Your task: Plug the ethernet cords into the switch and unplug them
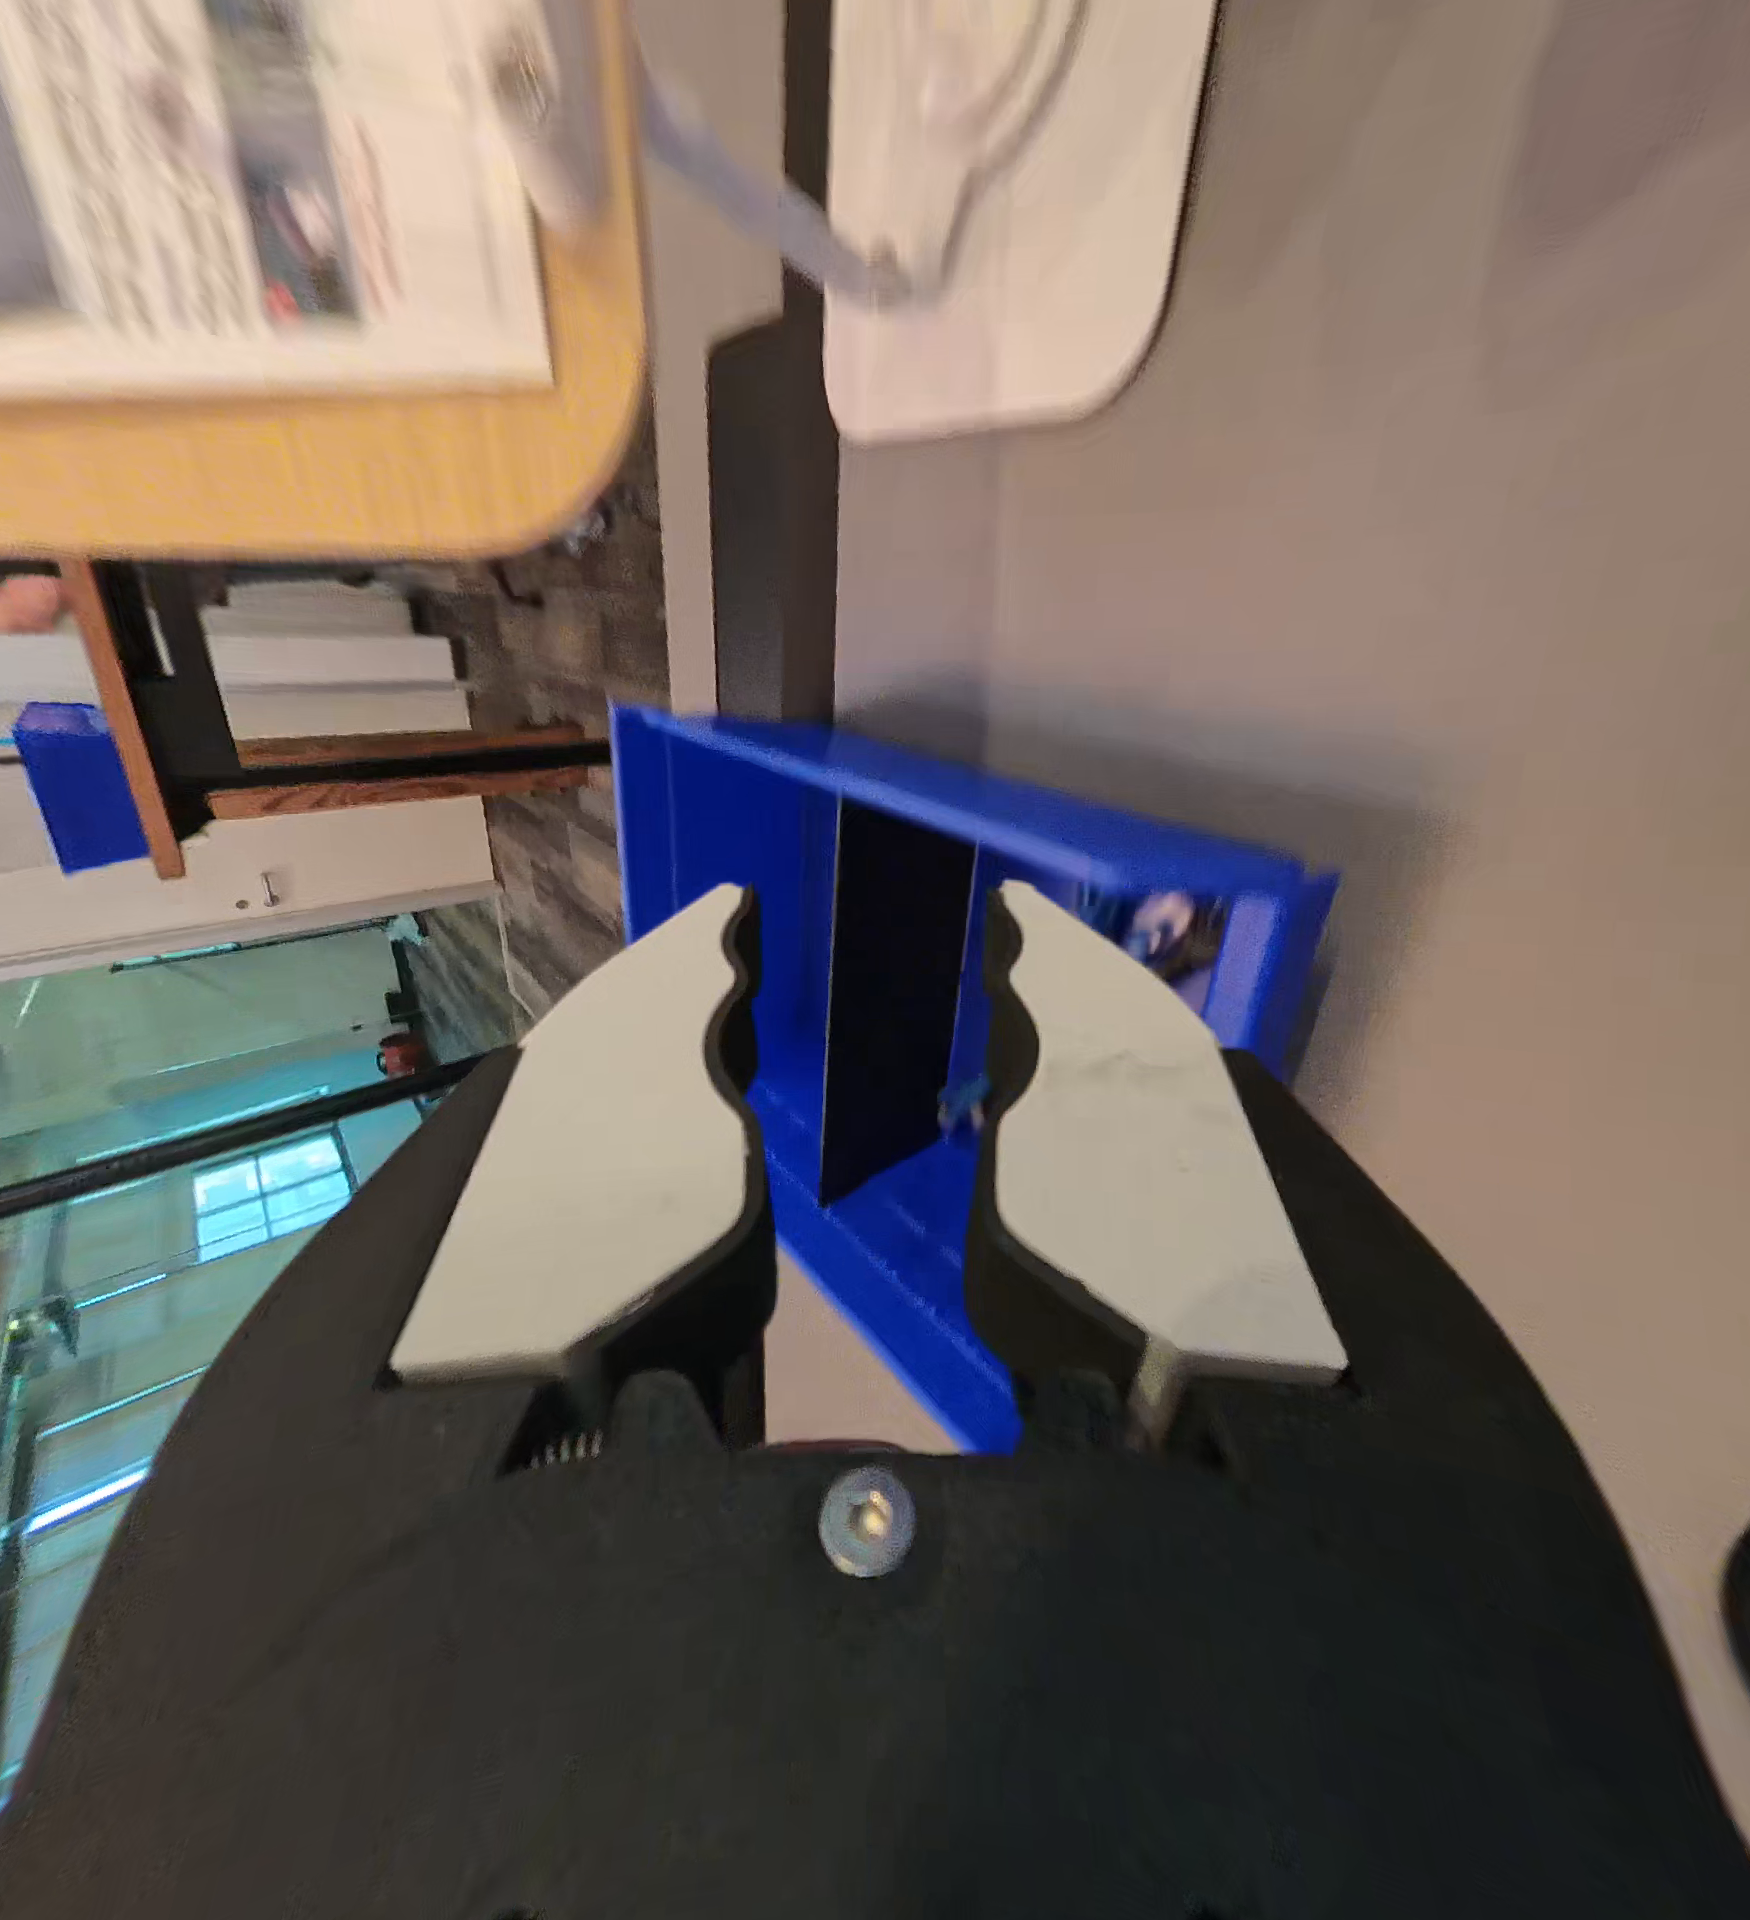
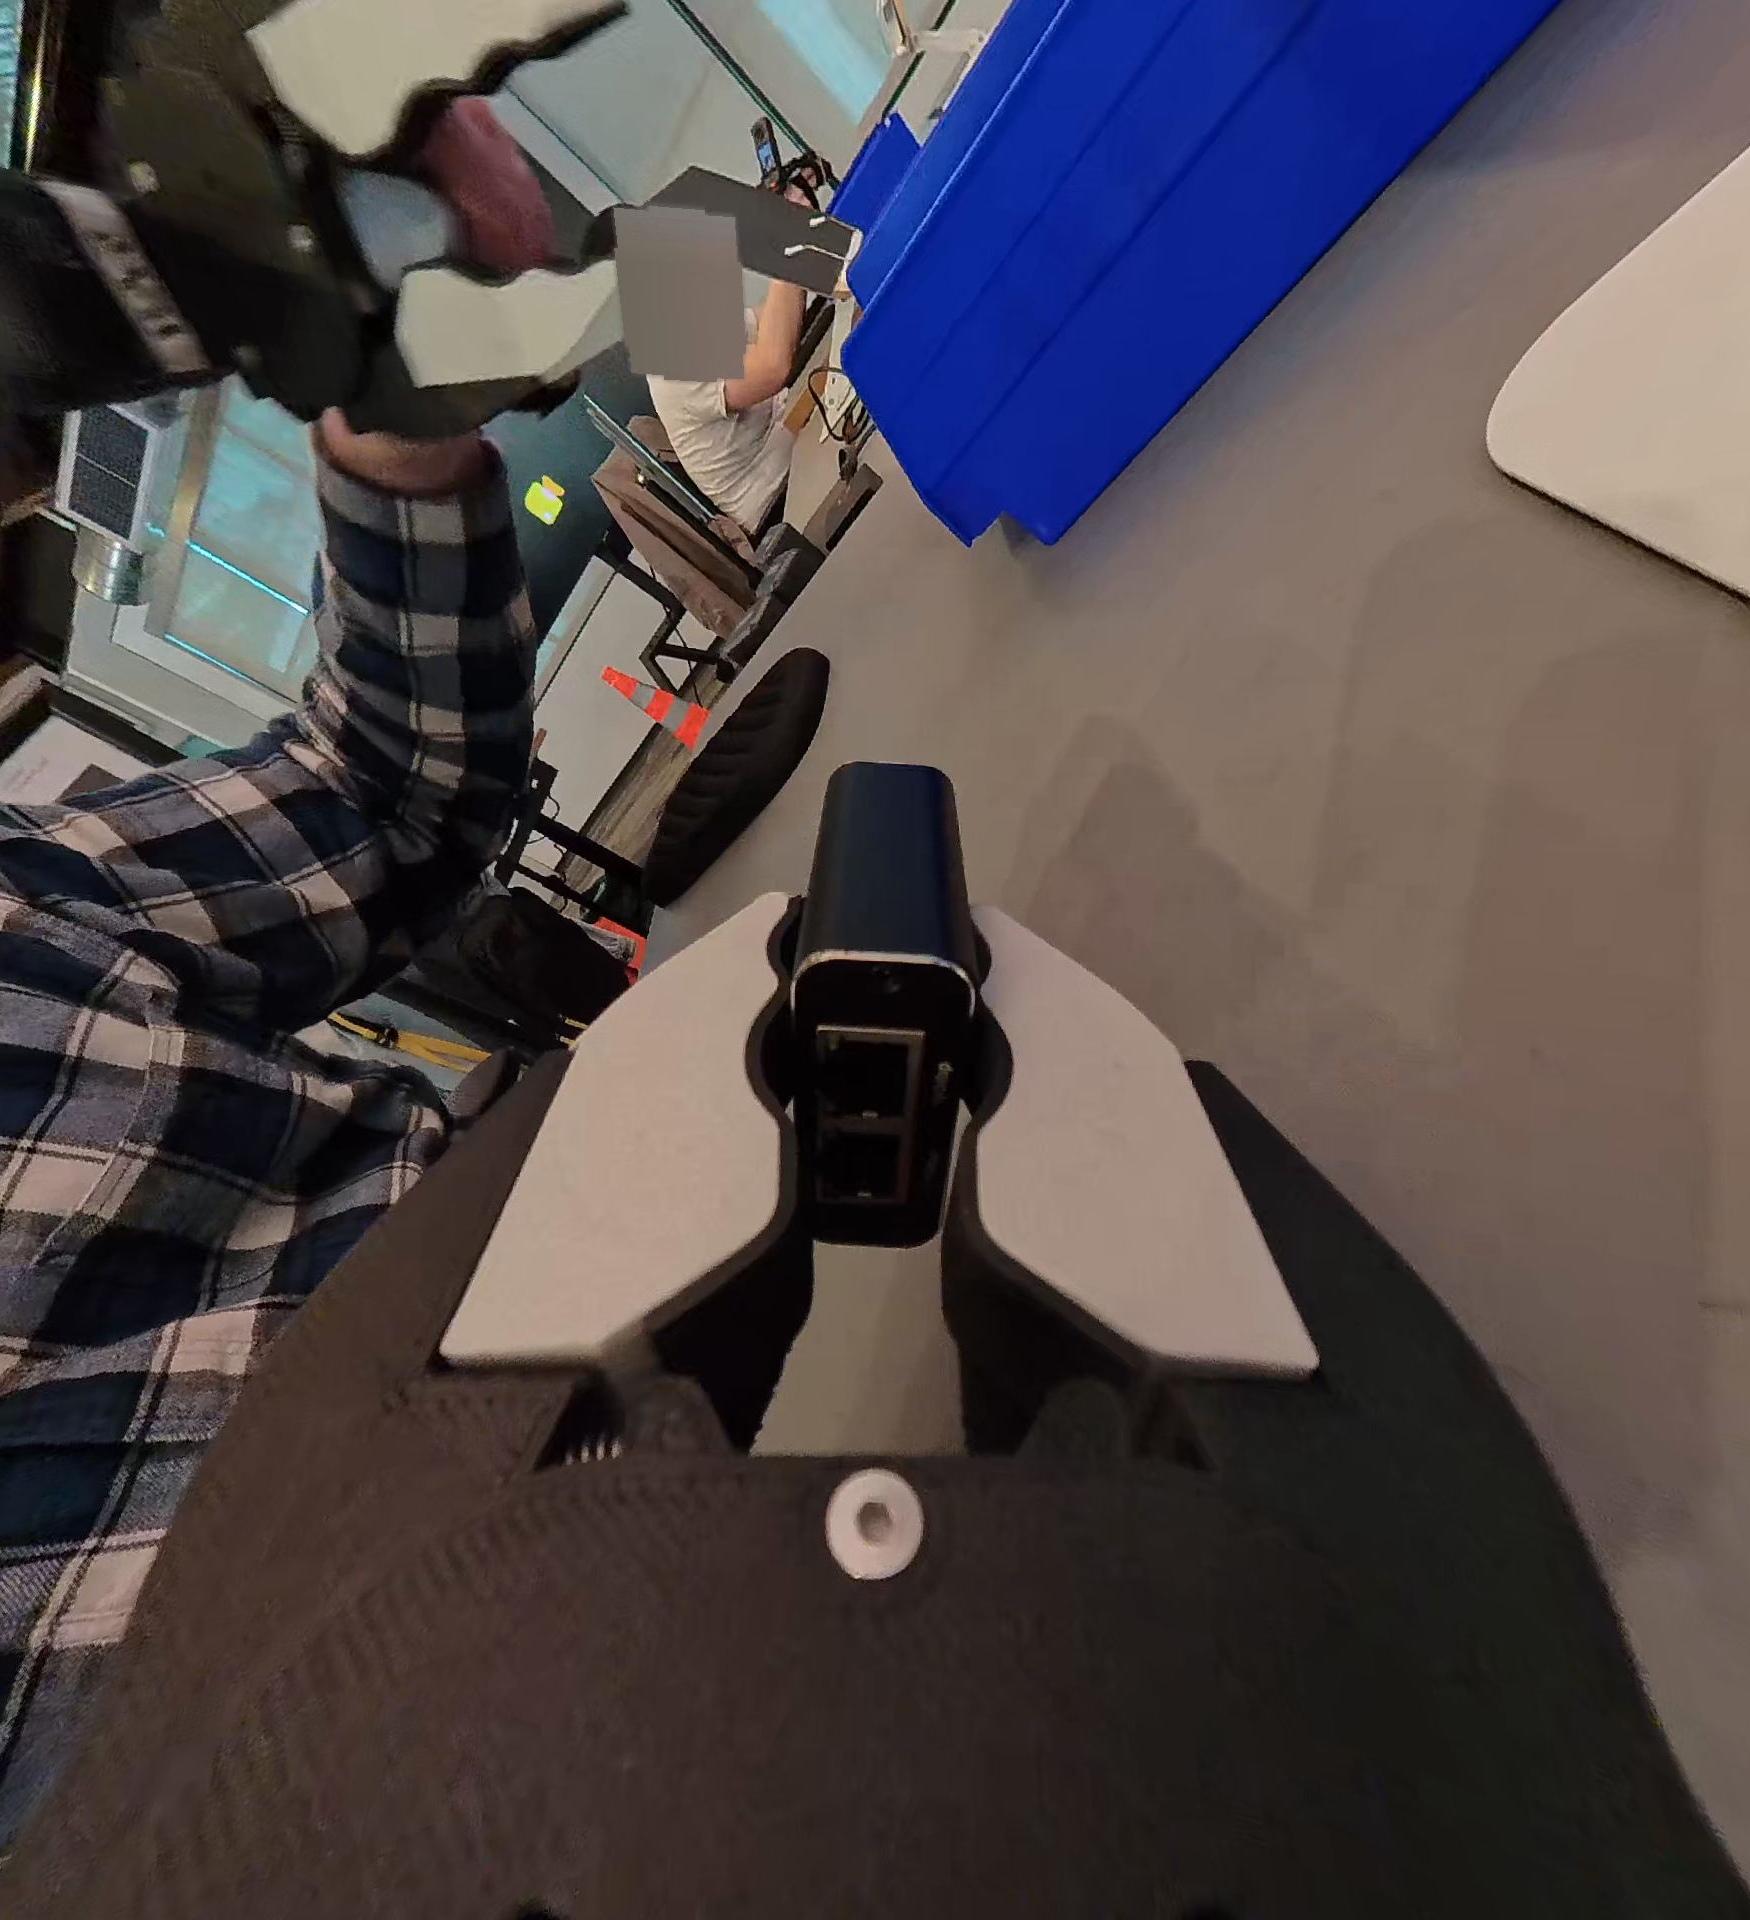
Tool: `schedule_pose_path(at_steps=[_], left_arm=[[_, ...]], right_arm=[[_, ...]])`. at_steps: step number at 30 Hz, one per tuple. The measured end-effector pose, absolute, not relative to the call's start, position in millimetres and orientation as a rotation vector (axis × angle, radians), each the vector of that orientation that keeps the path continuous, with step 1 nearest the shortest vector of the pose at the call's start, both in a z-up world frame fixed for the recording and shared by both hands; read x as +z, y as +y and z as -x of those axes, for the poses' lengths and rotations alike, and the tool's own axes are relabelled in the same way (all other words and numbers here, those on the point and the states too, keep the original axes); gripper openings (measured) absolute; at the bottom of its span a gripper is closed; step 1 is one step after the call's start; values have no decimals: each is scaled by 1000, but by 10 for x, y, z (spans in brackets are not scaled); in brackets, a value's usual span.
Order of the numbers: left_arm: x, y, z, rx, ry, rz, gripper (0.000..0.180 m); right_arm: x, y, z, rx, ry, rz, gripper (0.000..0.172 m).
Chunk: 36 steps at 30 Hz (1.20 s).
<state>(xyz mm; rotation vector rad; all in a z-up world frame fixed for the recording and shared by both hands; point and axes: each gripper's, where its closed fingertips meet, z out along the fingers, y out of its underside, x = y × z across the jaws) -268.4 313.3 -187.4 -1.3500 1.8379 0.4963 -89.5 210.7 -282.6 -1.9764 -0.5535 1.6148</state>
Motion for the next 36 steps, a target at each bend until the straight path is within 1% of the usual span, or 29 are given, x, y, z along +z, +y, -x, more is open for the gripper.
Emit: schedule_pose_path(at_steps=[1, 4, 8, 18, 23, 28, 36], left_arm=[[-1947, 3225, 2826, 526, 1858, 1366, 39], [-2255, 3402, 3115, 560, 1995, 1333, 32], [-2615, 3554, 3281, 475, 2154, 1337, 26], [-3153, 3783, 3392, 346, 2387, 1376, 27], [-3336, 3831, 3463, 335, 2466, 1379, 24], [-3456, 3866, 3482, 316, 2473, 1414, 10], [-3417, 3892, 3467, 318, 2403, 1462, 7]], right_arm=[[-2826, 2110, 892, 1618, -550, 1976, 26], [-2833, 2104, 896, 1622, -555, 1982, 26], [-2856, 2085, 915, 1613, -577, 1997, 26], [-2861, 2063, 915, 1638, -588, 2002, 26], [-2861, 2056, 916, 1648, -590, 2003, 26], [-2863, 2052, 916, 1654, -593, 2004, 27], [-2869, 2044, 922, 1652, -601, 2008, 26]])
